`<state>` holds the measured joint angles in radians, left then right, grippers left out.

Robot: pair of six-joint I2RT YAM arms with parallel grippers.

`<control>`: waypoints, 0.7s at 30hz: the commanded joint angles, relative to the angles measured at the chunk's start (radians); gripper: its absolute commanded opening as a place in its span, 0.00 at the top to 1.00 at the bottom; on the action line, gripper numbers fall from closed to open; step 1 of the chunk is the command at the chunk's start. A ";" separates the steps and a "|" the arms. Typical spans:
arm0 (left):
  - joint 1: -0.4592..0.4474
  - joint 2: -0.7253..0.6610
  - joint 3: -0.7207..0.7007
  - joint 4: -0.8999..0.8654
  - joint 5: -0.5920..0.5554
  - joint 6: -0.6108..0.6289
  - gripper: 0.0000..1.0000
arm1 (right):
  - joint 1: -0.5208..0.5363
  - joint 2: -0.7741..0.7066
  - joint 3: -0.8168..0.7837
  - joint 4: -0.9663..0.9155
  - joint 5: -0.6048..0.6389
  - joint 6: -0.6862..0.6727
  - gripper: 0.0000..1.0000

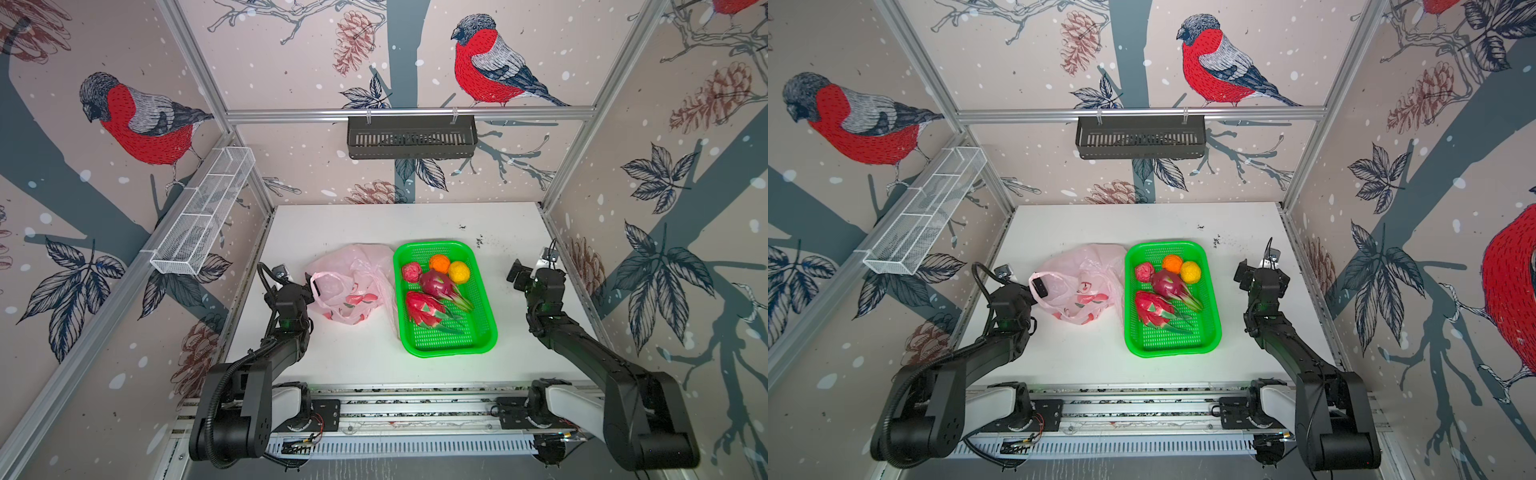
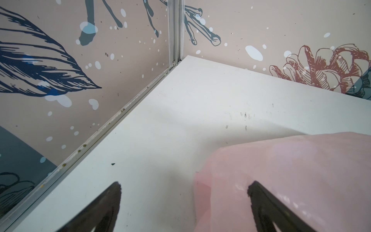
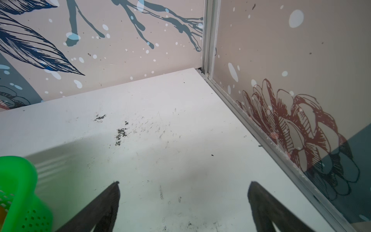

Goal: Untie the knot of the plastic bag and take out the fruit
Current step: Reset both arms

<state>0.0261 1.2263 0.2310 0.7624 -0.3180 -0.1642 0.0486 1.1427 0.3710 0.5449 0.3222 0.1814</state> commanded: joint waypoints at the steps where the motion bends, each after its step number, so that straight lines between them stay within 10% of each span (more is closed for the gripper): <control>1: 0.001 0.031 -0.024 0.198 0.020 0.061 0.02 | -0.005 0.024 -0.031 0.154 0.034 -0.033 0.01; 21: 0.001 0.108 -0.038 0.381 0.112 0.096 0.02 | -0.004 0.249 -0.116 0.533 0.001 -0.067 0.01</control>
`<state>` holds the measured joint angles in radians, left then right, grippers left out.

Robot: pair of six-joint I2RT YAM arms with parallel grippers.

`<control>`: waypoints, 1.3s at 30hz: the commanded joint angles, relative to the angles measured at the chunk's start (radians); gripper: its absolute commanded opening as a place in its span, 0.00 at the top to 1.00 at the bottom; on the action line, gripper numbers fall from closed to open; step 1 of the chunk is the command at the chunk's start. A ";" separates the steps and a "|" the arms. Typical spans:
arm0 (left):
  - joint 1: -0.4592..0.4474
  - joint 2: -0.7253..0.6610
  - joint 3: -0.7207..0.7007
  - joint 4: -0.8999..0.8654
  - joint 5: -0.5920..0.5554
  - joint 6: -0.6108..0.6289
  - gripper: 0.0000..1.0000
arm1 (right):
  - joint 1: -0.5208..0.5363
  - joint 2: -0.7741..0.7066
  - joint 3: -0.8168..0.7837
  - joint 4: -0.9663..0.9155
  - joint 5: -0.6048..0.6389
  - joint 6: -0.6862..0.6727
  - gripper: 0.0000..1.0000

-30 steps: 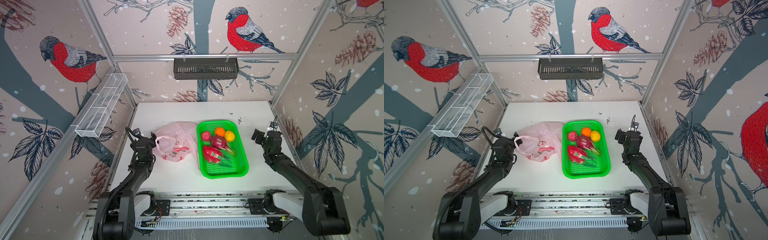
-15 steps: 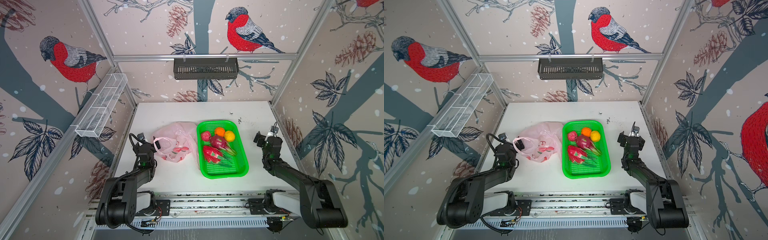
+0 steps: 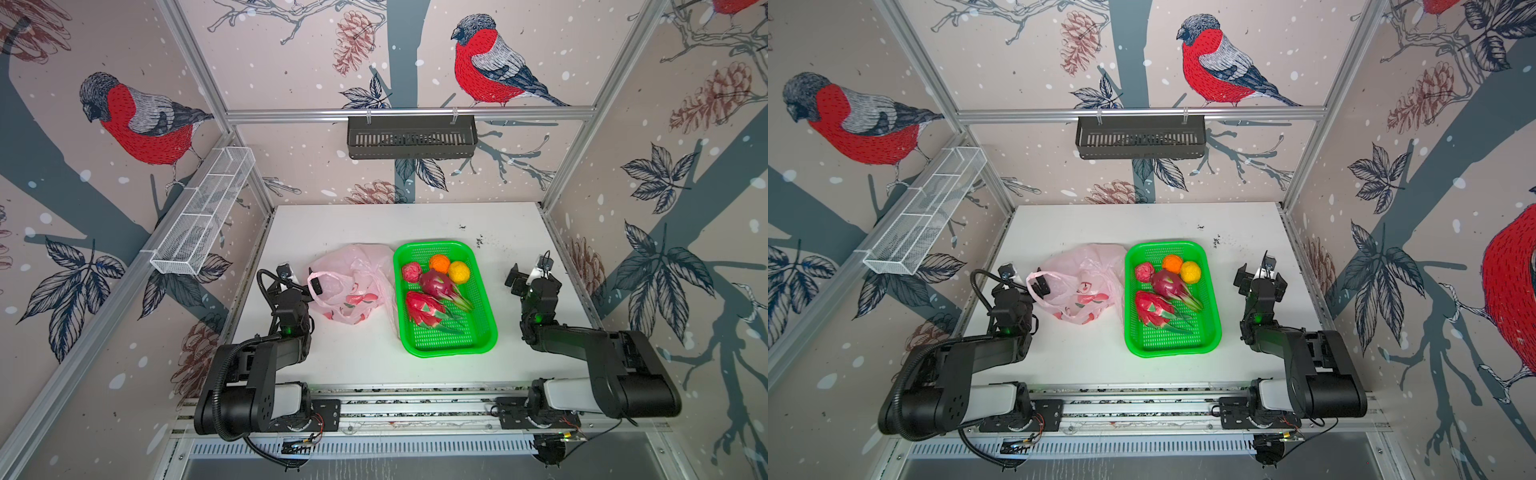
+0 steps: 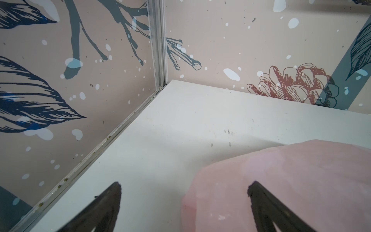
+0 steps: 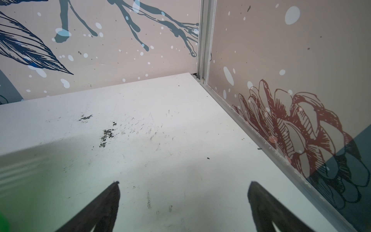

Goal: Untie the knot of the plastic bag and take out the fruit
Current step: Reset both arms

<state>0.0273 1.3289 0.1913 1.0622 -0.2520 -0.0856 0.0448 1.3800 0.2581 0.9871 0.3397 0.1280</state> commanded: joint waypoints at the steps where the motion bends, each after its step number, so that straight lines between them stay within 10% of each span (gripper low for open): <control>1: 0.001 0.009 -0.001 0.099 0.067 0.015 0.02 | 0.000 0.019 -0.006 0.104 -0.019 -0.014 0.01; 27: -0.001 0.241 -0.085 0.506 0.238 0.059 0.01 | 0.003 0.107 -0.099 0.342 -0.094 -0.049 0.01; 39: -0.006 0.224 0.022 0.280 0.206 0.055 0.01 | -0.002 0.124 -0.026 0.220 -0.128 -0.056 0.01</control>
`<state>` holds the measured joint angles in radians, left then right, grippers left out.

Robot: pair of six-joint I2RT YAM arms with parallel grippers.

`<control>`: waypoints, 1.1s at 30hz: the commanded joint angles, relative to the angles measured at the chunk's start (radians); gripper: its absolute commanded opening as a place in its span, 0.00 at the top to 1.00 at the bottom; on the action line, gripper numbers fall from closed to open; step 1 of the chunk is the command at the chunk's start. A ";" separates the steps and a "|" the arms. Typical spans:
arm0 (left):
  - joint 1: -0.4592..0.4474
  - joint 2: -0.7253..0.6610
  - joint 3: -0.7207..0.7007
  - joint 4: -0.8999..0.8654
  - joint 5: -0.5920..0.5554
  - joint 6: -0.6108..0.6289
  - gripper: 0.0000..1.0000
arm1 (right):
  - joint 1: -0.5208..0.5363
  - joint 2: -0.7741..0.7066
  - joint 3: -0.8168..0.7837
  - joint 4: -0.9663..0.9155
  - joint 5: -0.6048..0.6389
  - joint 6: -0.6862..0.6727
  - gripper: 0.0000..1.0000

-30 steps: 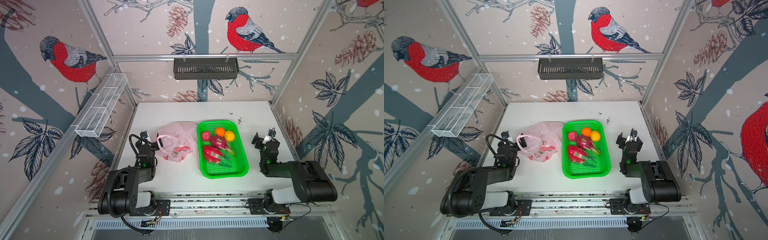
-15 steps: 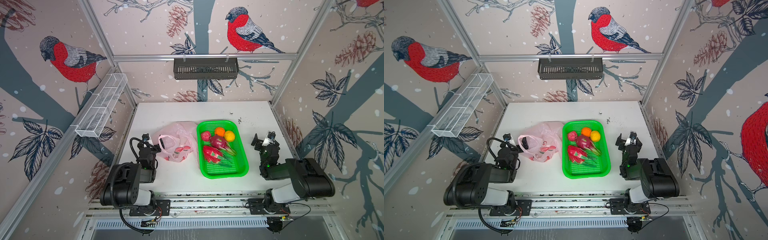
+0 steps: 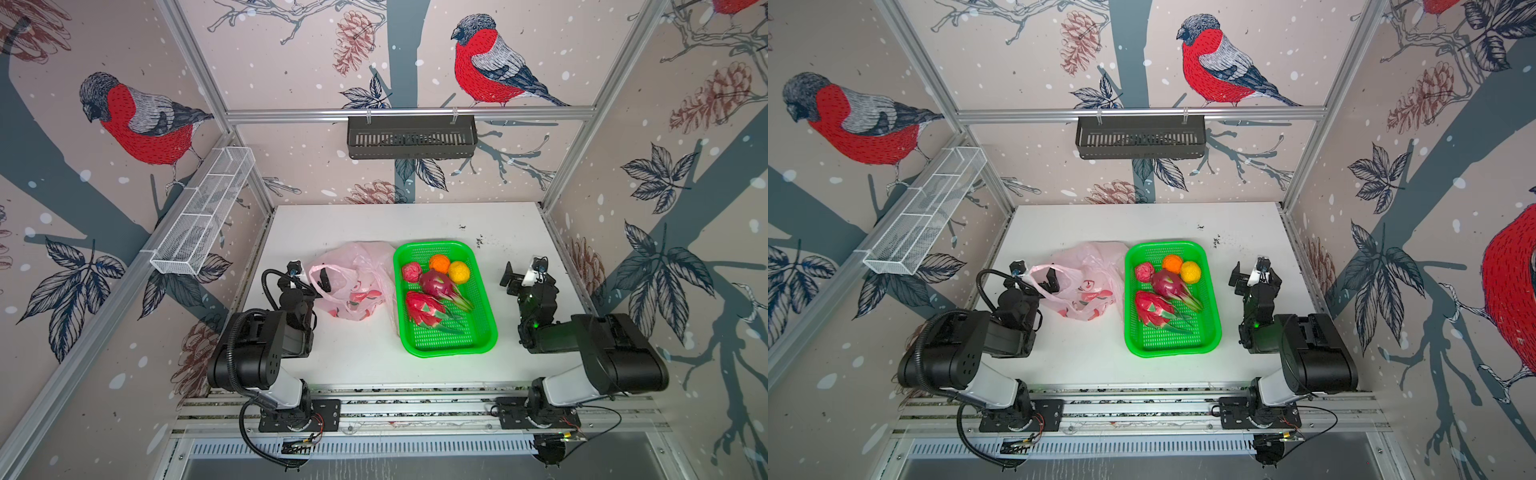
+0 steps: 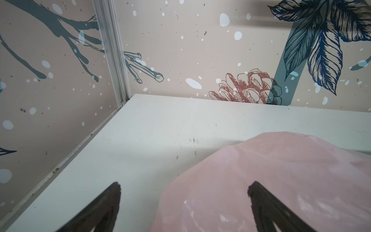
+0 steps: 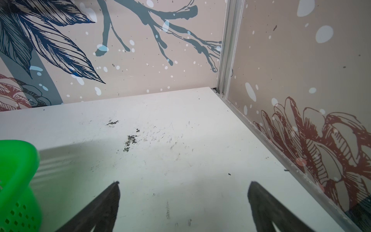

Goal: Untie the knot of the plastic bag and take out the fruit
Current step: Reset both arms

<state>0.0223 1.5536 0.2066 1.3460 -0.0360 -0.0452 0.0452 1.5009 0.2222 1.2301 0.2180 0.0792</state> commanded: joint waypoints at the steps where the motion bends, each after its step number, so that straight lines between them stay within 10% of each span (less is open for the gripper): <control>1: 0.000 -0.001 0.007 -0.005 -0.011 0.013 0.01 | -0.002 0.002 0.011 -0.024 -0.006 -0.007 0.01; 33: -0.005 -0.001 0.007 -0.003 -0.018 0.017 0.01 | -0.011 0.008 0.019 -0.036 -0.023 -0.002 0.01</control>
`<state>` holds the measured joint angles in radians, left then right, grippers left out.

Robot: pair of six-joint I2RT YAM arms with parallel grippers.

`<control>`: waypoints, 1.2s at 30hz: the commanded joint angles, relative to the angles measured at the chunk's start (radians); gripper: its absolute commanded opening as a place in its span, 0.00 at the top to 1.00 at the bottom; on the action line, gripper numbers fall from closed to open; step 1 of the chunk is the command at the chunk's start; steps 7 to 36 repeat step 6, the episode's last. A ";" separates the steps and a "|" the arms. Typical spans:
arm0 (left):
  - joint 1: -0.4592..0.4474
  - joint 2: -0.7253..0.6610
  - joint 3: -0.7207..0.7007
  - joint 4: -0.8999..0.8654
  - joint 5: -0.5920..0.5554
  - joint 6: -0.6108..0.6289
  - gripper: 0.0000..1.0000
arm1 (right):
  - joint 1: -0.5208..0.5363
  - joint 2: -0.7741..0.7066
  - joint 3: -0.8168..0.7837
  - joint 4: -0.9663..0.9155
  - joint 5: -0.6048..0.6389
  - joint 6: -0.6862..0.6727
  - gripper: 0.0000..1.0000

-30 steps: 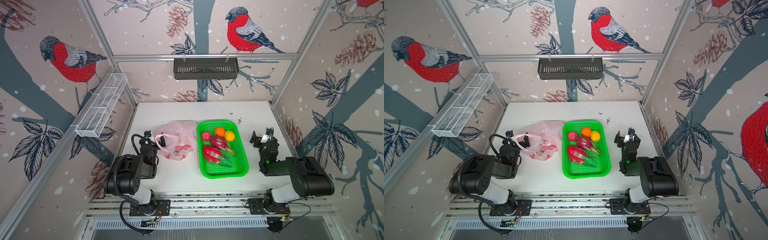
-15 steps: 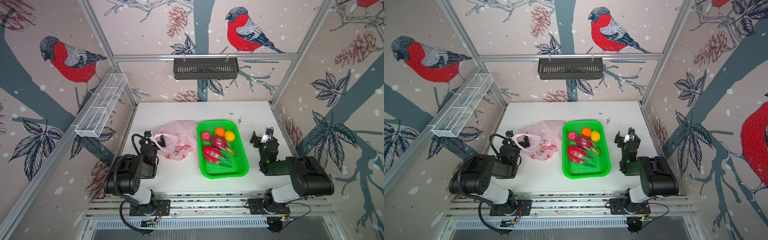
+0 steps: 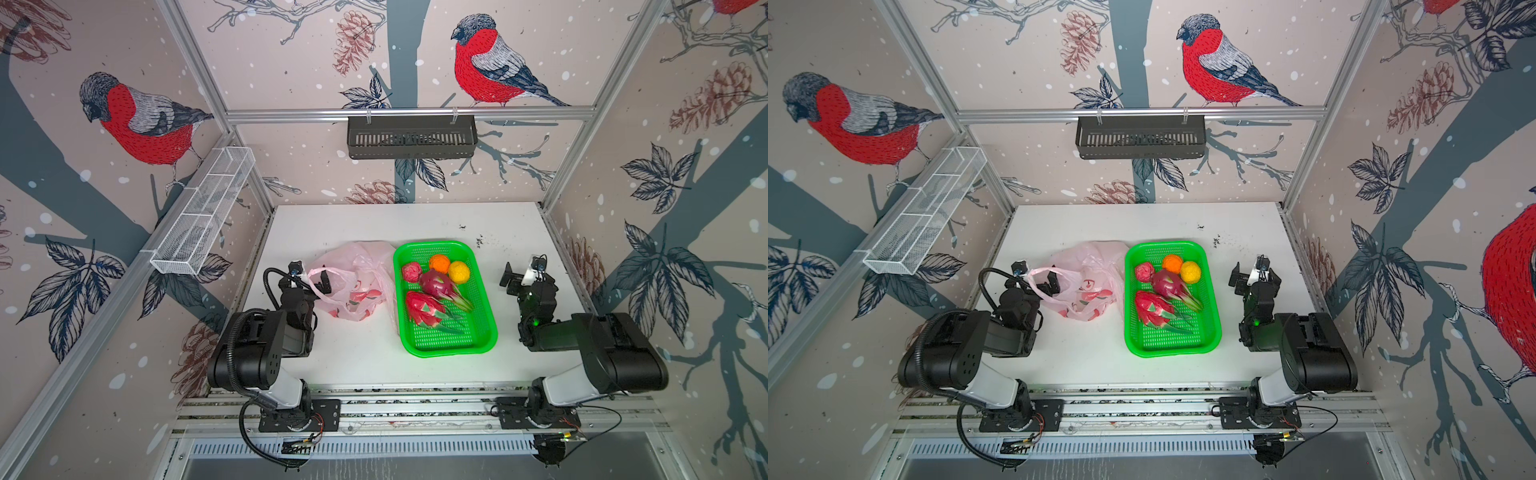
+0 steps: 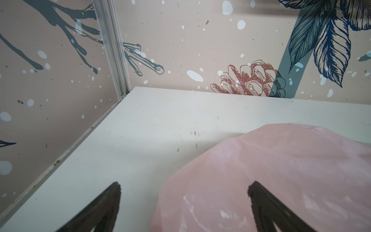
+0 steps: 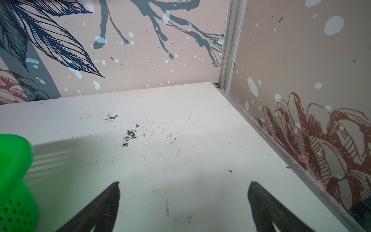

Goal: Untie the knot of the plastic bag and take out the fruit
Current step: Reset both arms

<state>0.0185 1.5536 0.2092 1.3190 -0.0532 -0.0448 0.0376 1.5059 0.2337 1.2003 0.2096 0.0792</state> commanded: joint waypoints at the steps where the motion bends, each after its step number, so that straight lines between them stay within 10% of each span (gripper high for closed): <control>1: -0.002 -0.001 0.004 0.022 0.000 0.016 0.01 | -0.007 0.004 0.009 -0.008 -0.023 -0.001 0.01; 36: -0.002 -0.001 0.002 0.023 0.001 0.016 0.01 | -0.007 -0.003 0.003 -0.003 -0.020 -0.003 0.01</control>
